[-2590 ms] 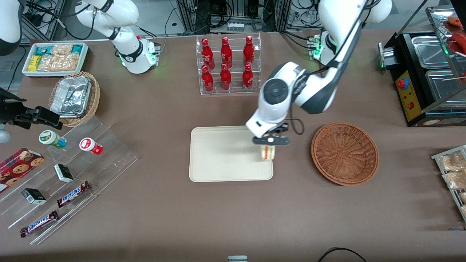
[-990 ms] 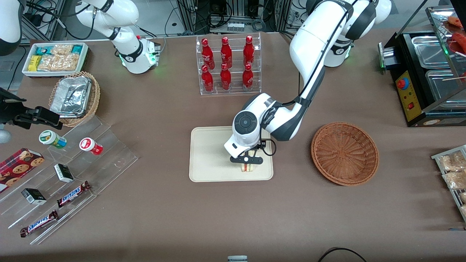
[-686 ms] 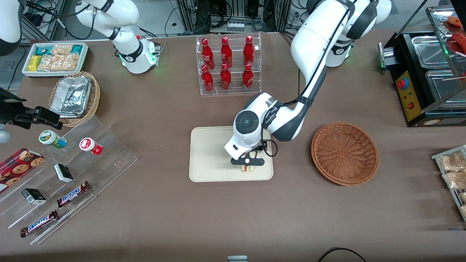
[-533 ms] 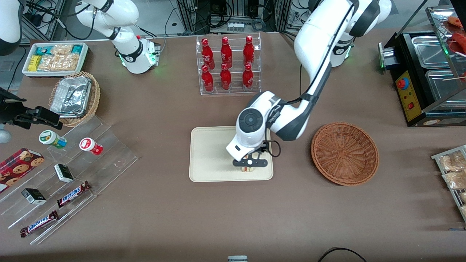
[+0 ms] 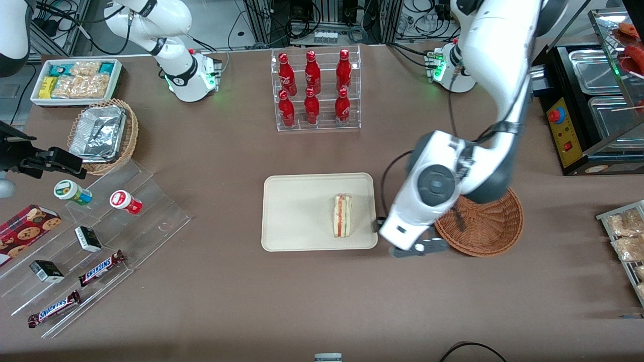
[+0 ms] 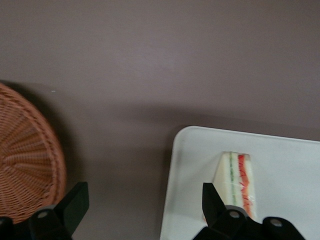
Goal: Place sandwich from basket to tray
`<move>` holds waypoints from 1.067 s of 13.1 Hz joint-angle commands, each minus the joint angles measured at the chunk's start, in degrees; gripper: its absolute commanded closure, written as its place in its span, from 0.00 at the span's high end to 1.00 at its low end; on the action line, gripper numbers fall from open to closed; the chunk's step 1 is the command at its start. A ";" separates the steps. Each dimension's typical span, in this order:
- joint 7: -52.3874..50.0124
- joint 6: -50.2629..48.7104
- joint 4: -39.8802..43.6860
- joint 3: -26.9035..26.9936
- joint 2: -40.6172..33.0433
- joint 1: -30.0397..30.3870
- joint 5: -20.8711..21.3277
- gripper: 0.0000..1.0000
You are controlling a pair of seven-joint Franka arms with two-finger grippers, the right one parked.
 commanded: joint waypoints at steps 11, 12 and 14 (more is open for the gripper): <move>21.22 -21.71 -0.88 -0.41 -16.23 15.53 1.09 1.00; 21.23 -23.38 -0.80 -0.41 -17.29 15.53 1.18 1.00; 22.27 -26.02 -1.41 -0.41 -20.19 15.70 1.35 1.00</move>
